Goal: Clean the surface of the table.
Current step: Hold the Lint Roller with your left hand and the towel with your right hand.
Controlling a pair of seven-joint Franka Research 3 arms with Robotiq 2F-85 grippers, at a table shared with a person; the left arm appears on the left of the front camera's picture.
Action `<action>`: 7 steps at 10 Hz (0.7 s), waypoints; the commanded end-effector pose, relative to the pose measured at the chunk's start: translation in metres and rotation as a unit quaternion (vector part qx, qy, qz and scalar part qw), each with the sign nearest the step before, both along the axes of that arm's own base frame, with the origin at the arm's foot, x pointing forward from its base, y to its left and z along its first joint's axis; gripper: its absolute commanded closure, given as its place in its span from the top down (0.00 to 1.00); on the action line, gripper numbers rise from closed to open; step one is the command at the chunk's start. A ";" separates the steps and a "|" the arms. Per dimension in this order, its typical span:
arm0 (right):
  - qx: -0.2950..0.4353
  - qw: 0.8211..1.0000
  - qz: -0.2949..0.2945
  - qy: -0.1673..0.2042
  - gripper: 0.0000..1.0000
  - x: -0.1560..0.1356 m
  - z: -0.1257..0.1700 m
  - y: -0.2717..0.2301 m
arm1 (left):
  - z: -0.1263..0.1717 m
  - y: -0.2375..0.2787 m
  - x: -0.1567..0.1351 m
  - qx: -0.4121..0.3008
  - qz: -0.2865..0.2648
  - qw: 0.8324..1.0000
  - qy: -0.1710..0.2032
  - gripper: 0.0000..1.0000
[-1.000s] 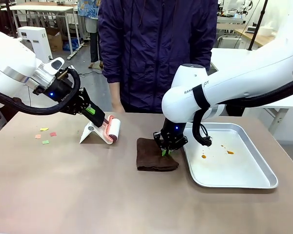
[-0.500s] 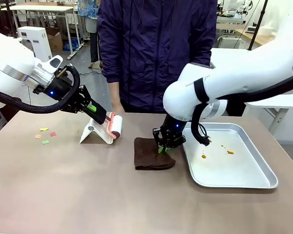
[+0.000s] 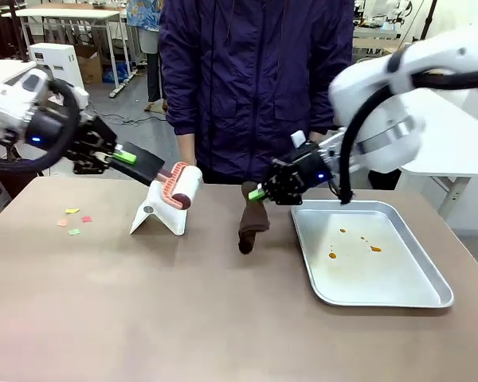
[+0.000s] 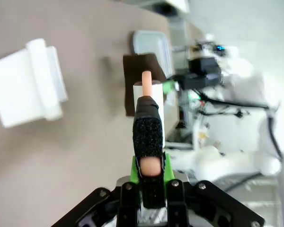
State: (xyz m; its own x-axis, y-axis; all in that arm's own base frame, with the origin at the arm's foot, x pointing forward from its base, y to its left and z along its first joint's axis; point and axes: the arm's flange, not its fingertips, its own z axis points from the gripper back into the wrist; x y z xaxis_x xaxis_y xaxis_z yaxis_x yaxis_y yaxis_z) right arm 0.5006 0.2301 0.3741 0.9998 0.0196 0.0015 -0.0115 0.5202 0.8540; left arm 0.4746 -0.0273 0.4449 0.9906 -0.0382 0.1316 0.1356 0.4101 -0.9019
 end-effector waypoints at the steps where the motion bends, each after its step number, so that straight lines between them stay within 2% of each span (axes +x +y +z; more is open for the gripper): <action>1: 0.112 0.993 0.030 0.023 0.00 -0.061 -0.004 -0.053 | 0.009 0.045 -0.034 -0.092 -0.067 0.993 0.026 0.16; 2: 0.146 0.989 0.018 0.018 0.00 -0.084 0.006 -0.070 | 0.012 0.071 -0.050 -0.112 -0.016 0.992 0.048 0.16; 3: 0.143 0.989 -0.033 -0.007 0.00 -0.110 0.013 -0.090 | 0.009 0.102 -0.067 -0.143 0.008 0.989 0.047 0.16; 5: 0.127 0.979 -0.154 -0.045 0.00 -0.158 0.025 -0.145 | -0.010 0.173 -0.100 -0.152 0.080 0.985 0.023 0.16; 7: 0.133 0.963 -0.229 -0.054 0.00 -0.182 0.027 -0.200 | -0.037 0.230 -0.119 -0.139 0.135 0.981 -0.015 0.16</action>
